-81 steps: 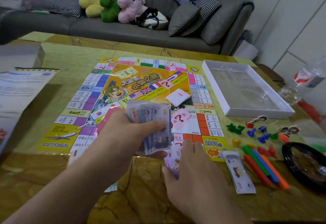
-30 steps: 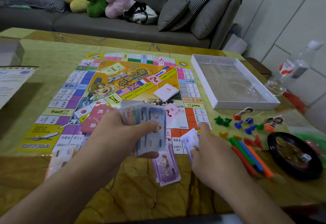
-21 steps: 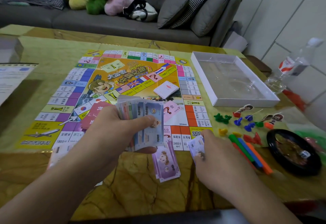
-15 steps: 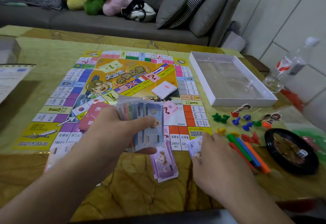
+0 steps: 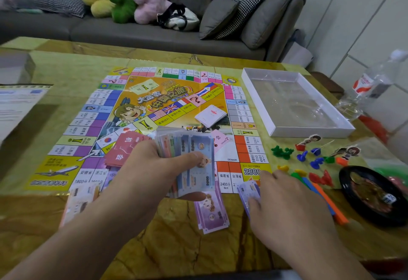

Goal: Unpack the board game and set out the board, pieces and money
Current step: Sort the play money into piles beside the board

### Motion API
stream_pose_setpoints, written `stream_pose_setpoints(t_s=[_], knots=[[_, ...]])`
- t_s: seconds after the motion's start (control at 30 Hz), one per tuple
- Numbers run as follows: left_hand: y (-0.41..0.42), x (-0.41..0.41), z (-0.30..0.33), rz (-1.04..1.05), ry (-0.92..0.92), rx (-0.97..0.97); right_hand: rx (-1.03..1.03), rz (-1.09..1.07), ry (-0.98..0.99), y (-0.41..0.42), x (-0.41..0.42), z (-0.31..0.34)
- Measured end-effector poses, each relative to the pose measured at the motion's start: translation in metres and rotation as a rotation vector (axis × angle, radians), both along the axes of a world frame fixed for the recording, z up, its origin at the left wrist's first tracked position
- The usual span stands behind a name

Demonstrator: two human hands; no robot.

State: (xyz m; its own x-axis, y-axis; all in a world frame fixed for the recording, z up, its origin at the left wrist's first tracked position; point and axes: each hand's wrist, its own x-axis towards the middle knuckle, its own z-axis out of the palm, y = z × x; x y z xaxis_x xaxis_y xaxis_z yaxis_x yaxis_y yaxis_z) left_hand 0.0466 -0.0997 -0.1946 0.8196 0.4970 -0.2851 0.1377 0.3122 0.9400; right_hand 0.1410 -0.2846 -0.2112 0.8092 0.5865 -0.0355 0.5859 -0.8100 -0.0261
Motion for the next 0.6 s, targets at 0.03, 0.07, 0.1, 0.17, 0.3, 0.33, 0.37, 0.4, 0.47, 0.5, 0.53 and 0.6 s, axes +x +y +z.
stream_pose_setpoints(t_s=[0.03, 0.07, 0.1, 0.17, 0.3, 0.33, 0.37, 0.4, 0.47, 0.5, 0.53, 0.6], knots=[[0.000, 0.000, 0.000, -0.010, -0.009, -0.016, 0.046, -0.002, 0.008, 0.001, 0.002, 0.000], [0.000, 0.000, -0.001, -0.020, -0.017, -0.036, 0.117, -0.004, 0.040, 0.002, 0.004, 0.001], [-0.001, -0.001, -0.002, -0.029, -0.026, -0.056, 0.232, 0.001, 0.106, 0.002, 0.005, 0.002], [-0.004, 0.000, -0.004, -0.053, -0.047, -0.086, 0.571, 0.047, 0.350, 0.007, 0.003, 0.004], [-0.013, 0.000, -0.008, -0.157, -0.076, -0.135, 0.975, 0.102, 0.739, 0.019, -0.002, 0.011], [-0.014, 0.001, -0.008, -0.166, -0.084, -0.149, 1.009, 0.095, 0.738, 0.021, -0.001, 0.011], [-0.013, 0.000, -0.008, -0.170, -0.092, -0.159, 1.032, 0.086, 0.728, 0.023, 0.001, 0.012], [-0.013, -0.001, -0.007, -0.174, -0.102, -0.168, 1.043, 0.073, 0.721, 0.024, 0.003, 0.012], [-0.009, -0.002, -0.004, -0.180, -0.125, -0.203, 1.061, 0.035, 0.737, 0.025, 0.007, 0.014], [-0.008, -0.003, -0.003, -0.175, -0.131, -0.230, 1.072, 0.020, 0.759, 0.025, 0.009, 0.014], [-0.007, -0.004, -0.002, -0.167, -0.136, -0.248, 1.082, 0.009, 0.787, 0.024, 0.011, 0.015], [-0.008, -0.004, -0.001, -0.143, -0.146, -0.214, 1.089, -0.008, 0.841, 0.024, 0.010, 0.015]])
